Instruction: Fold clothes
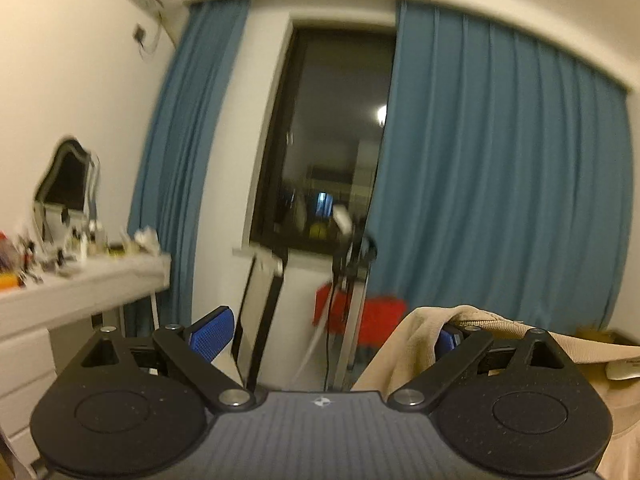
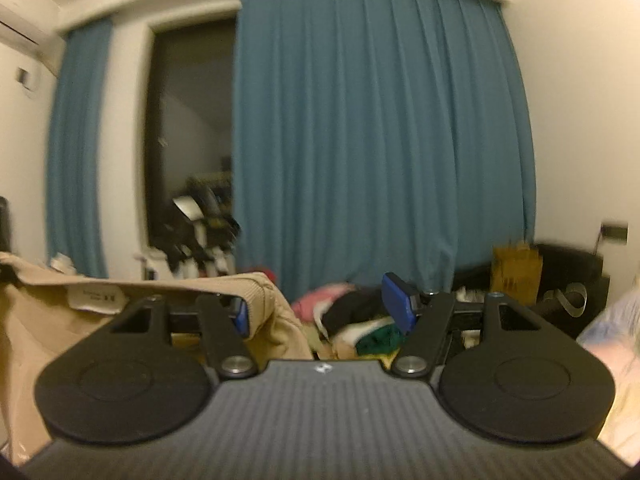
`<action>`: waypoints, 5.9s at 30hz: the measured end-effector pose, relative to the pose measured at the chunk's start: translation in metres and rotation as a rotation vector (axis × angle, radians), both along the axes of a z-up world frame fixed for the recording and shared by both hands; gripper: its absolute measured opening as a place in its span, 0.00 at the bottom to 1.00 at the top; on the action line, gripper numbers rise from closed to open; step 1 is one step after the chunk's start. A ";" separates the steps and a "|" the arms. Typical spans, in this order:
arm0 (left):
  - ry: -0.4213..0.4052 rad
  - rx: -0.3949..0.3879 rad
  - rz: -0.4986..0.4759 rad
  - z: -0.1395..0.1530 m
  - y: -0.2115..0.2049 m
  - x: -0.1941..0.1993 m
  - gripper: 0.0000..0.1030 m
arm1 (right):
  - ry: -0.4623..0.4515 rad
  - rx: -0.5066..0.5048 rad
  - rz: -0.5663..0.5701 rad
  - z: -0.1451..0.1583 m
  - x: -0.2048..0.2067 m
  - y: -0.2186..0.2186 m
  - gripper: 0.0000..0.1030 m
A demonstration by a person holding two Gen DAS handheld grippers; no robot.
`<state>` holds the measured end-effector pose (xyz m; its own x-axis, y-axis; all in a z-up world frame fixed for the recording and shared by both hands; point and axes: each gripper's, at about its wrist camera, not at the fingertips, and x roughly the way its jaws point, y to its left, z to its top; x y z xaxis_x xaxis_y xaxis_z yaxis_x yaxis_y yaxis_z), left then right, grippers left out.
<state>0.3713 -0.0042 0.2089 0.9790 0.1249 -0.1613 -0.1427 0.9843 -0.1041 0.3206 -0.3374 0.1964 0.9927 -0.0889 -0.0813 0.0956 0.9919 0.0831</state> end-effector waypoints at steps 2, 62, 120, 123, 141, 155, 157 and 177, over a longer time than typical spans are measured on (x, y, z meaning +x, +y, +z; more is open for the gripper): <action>0.068 0.017 0.003 -0.052 -0.014 0.061 0.94 | 0.048 0.011 -0.013 -0.044 0.052 -0.005 0.63; 0.408 -0.132 -0.062 -0.228 0.058 -0.299 0.97 | 0.290 0.248 0.278 -0.214 -0.201 0.069 0.64; 0.486 -0.764 -0.010 -0.292 0.214 -0.006 0.62 | 0.543 0.496 0.194 -0.321 -0.083 0.042 0.66; 0.515 -0.834 -0.093 -0.312 0.204 -0.018 0.65 | 0.548 0.505 0.198 -0.322 -0.083 0.042 0.66; 0.329 -0.994 0.052 -0.325 0.208 0.029 0.09 | 0.572 0.415 0.192 -0.332 -0.078 0.055 0.65; 0.352 -0.823 0.186 -0.281 0.308 0.024 0.34 | 0.577 0.414 0.191 -0.333 -0.077 0.055 0.65; 0.354 -0.784 0.158 -0.276 0.305 0.034 0.52 | 0.578 0.414 0.191 -0.333 -0.077 0.055 0.65; 0.395 -0.163 0.088 -0.252 0.183 0.111 0.05 | 0.589 0.385 0.193 -0.338 -0.073 0.058 0.65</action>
<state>0.4823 0.1788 -0.0427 0.8250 0.1471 -0.5457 -0.2855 0.9418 -0.1777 0.2473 -0.2792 -0.1412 0.7700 0.2258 -0.5968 0.0584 0.9064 0.4183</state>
